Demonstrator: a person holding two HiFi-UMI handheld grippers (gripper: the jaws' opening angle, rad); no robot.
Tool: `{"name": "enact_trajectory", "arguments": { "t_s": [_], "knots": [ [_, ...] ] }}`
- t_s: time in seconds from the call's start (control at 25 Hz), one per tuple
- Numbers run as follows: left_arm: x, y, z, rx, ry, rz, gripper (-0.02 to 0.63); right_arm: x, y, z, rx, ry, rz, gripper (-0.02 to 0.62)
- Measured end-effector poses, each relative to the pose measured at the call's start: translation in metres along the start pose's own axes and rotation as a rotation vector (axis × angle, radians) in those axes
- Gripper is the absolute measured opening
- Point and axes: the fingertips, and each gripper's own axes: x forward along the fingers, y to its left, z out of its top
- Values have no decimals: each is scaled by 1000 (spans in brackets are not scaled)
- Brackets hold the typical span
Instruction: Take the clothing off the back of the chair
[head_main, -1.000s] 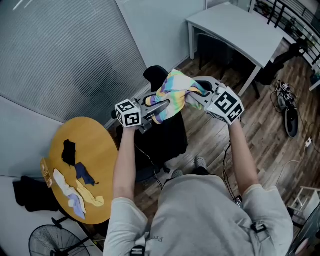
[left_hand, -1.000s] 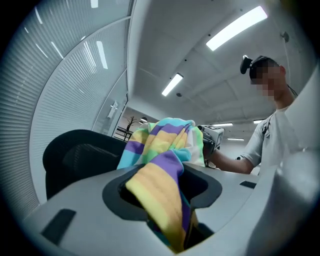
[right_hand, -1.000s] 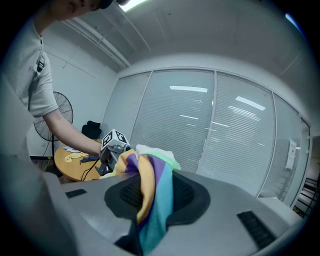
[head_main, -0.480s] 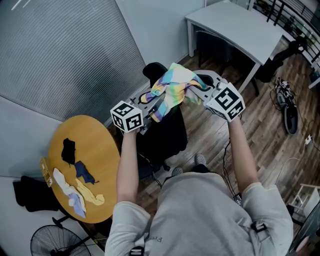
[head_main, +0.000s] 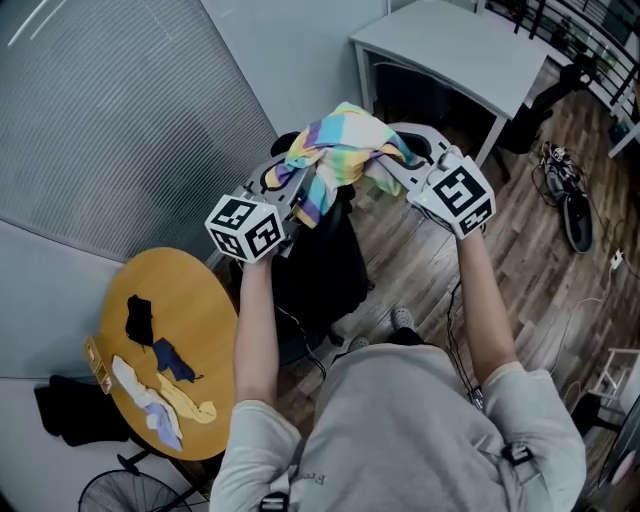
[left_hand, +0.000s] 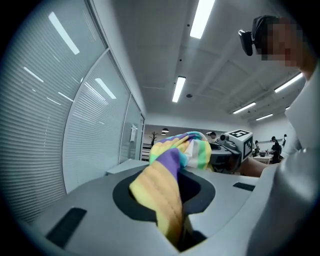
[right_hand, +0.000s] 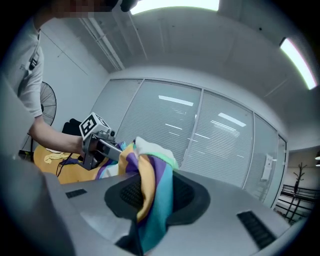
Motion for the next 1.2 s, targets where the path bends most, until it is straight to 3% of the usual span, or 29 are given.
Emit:
{"name": "enact_trajectory", "arguments": {
  "t_s": [0.2, 0.36, 0.64, 0.96, 1.2],
  "knots": [
    [30, -22, 29, 58, -44, 0, 91, -34, -28, 1, -15, -2, -108, 106],
    [65, -59, 46, 93, -49, -69, 91, -78, -55, -1, -23, 7, -206, 106],
    [81, -86, 61, 110, -81, -182, 91, -111, -63, 3, -25, 31, -362, 105],
    [116, -157, 48, 94, -76, -330, 91, -193, -67, -18, 5, 97, -516, 106],
    [118, -191, 7, 85, -22, -368, 91, -231, -39, -51, -26, 252, -619, 106]
  ]
}}
